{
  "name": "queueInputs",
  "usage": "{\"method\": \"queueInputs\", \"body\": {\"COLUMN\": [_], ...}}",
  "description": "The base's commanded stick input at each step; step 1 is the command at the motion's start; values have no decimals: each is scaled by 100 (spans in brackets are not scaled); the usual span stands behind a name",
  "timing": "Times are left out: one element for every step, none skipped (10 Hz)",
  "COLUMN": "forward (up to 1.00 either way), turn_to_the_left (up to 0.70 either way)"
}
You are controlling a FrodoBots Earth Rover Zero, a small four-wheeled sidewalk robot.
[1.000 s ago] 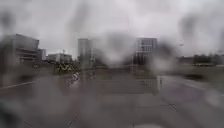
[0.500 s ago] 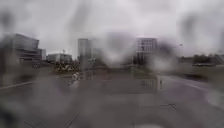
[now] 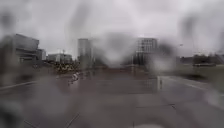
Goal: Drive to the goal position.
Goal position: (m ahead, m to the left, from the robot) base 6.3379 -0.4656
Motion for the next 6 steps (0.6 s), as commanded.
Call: {"method": "queueInputs", "body": {"forward": [7,7,6,7,6,7], "turn_to_the_left": [0,0,0,0,0,0]}}
